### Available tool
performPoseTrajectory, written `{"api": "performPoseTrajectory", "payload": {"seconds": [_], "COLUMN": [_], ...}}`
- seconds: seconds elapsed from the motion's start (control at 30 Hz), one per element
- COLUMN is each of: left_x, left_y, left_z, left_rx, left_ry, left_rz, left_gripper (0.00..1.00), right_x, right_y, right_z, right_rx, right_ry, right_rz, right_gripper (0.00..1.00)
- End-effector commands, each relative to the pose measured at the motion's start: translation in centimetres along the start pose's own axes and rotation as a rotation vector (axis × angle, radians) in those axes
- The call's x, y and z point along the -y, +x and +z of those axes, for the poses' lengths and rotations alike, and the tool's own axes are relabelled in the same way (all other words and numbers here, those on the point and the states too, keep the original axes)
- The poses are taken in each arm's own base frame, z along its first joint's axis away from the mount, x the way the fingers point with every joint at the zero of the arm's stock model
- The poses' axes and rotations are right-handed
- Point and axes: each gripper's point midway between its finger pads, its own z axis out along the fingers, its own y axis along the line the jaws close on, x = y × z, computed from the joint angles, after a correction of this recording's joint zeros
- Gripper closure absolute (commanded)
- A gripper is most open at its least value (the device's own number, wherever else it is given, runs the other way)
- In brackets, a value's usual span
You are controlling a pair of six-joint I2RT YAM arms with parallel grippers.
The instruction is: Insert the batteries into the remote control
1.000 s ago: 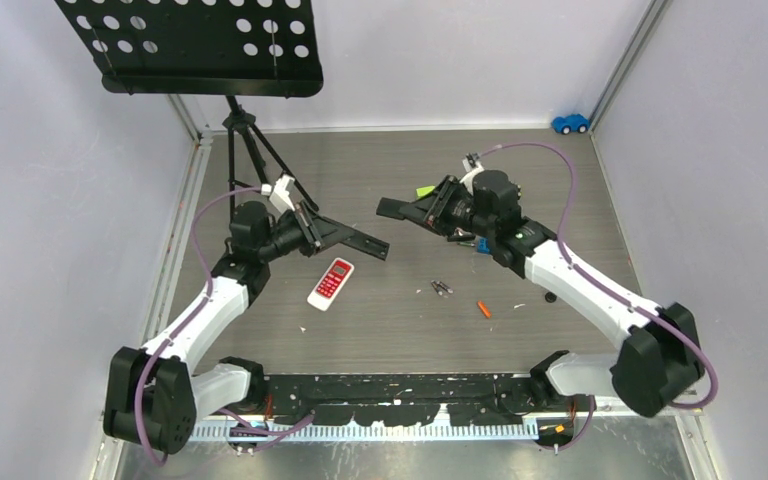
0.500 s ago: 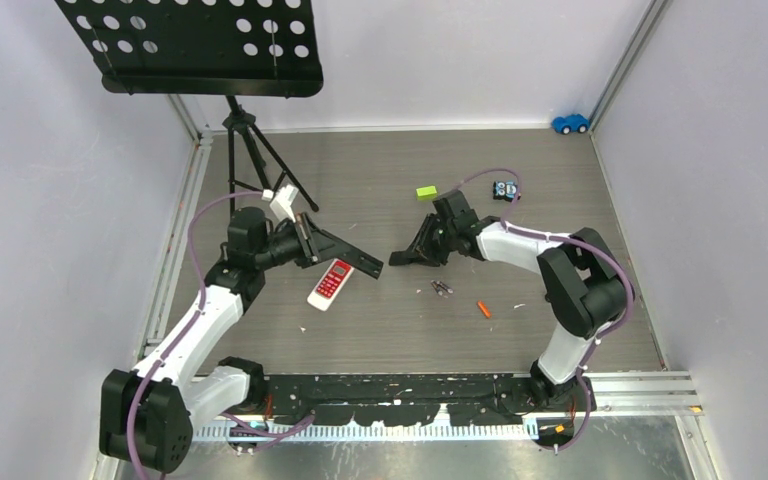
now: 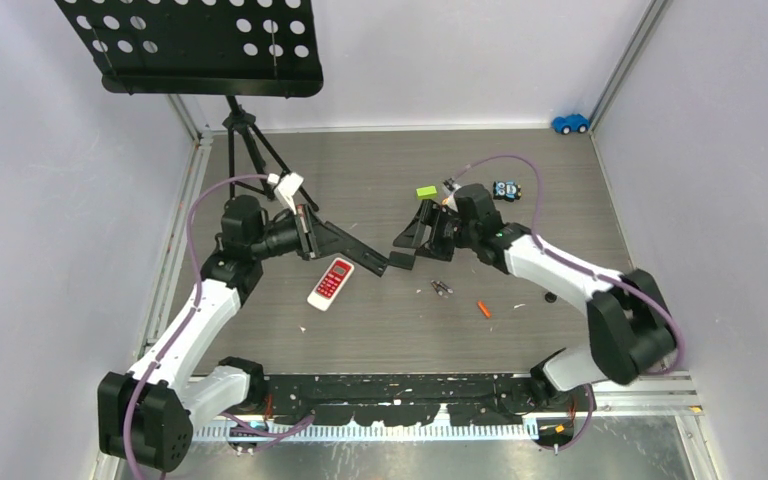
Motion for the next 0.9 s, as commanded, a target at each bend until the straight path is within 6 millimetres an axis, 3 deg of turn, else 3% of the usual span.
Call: {"api": "performPoseTrajectory", "payload": {"seconds": [0.0, 0.1, 0.2, 0.43, 0.57, 0.67, 0.87], "left_x": [3.0, 3.2, 3.3, 5.3, 6.3, 5.8, 6.7], "left_y": [-0.8, -1.3, -1.2, 0.6, 2.0, 2.5, 2.2], "left_z": [-0.8, -0.4, 0.0, 0.6, 1.4, 1.9, 2.1], "left_rx": [-0.028, -0.017, -0.030, -0.114, -0.192, -0.197, -0.193], "left_ry": [0.095, 0.109, 0.148, 0.282, 0.338, 0.325, 0.359], "left_rz": [0.136, 0.109, 0.085, 0.119, 0.119, 0.106, 0.113], "left_gripper": [1.00, 1.00, 1.00, 1.00, 1.00, 1.00, 1.00], "right_x": [-8.9, -12.8, -15.1, -15.1, -14.3, -14.3, -14.2], "right_y": [1.6, 3.4, 4.6, 9.7, 9.5, 9.6, 11.2], "right_z": [-6.2, -10.0, -11.6, -11.6, -12.0, -12.9, -14.0], "right_rx": [-0.026, -0.040, -0.063, -0.271, -0.264, -0.271, -0.333], "right_ry": [-0.478, -0.723, -0.851, -0.901, -0.806, -0.790, -0.839], "right_rz": [-0.265, -0.359, -0.392, -0.554, -0.649, -0.666, -0.653], "right_gripper": [0.21, 0.09, 0.08, 0.08, 0.07, 0.15, 0.47]}}
